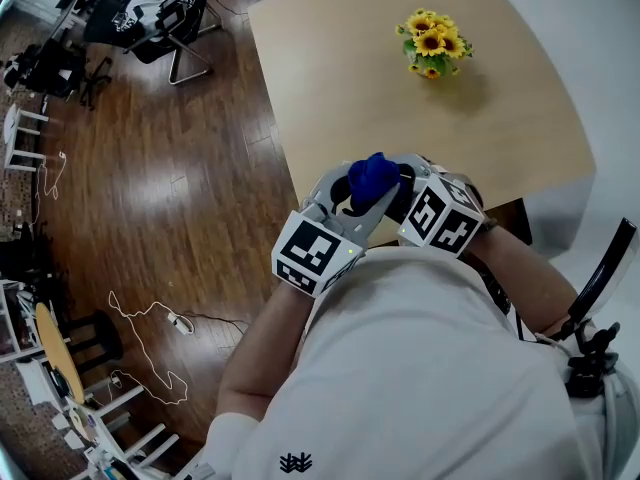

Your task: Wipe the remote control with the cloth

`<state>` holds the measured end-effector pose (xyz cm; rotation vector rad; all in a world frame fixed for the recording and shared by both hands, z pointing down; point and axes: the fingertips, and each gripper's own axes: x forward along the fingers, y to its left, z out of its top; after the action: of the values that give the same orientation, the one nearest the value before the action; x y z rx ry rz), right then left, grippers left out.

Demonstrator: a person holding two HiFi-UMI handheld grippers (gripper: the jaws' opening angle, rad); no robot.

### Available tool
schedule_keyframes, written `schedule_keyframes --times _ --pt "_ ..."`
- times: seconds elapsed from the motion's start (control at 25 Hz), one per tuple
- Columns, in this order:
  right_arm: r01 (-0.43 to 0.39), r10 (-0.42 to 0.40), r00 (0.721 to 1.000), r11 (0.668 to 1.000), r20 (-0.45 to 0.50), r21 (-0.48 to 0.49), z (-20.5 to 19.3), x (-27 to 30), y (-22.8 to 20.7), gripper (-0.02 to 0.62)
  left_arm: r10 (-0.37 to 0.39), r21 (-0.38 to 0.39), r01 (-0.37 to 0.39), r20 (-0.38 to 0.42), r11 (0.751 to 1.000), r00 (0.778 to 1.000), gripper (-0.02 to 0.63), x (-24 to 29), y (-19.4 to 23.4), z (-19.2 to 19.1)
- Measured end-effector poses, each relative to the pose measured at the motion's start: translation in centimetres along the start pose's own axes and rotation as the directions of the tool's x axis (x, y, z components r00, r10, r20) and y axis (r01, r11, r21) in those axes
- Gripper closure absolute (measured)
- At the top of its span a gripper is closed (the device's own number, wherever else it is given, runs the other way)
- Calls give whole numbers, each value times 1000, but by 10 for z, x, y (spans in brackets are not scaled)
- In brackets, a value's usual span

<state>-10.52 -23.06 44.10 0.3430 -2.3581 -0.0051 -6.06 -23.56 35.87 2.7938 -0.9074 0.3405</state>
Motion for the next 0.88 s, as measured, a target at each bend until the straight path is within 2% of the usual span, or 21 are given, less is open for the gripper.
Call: schedule_keyframes --times 0.44,0.6,0.72,0.88 --pt "17 -16 1000 999 -23 36 -13 -5 0 376 152 -39 -152 2 988 988 460 -49 58 -8" --pt "21 -20 999 999 -38 41 -17 -7 -3 376 185 -47 -185 5 982 983 460 -59 71 -8" --pt "22 -20 999 999 -49 42 -20 -6 -4 376 183 -62 -181 28 981 983 460 -62 69 -1" --pt "15 -13 999 999 -47 28 -14 -4 0 376 98 -78 -93 67 993 993 460 -49 37 17"
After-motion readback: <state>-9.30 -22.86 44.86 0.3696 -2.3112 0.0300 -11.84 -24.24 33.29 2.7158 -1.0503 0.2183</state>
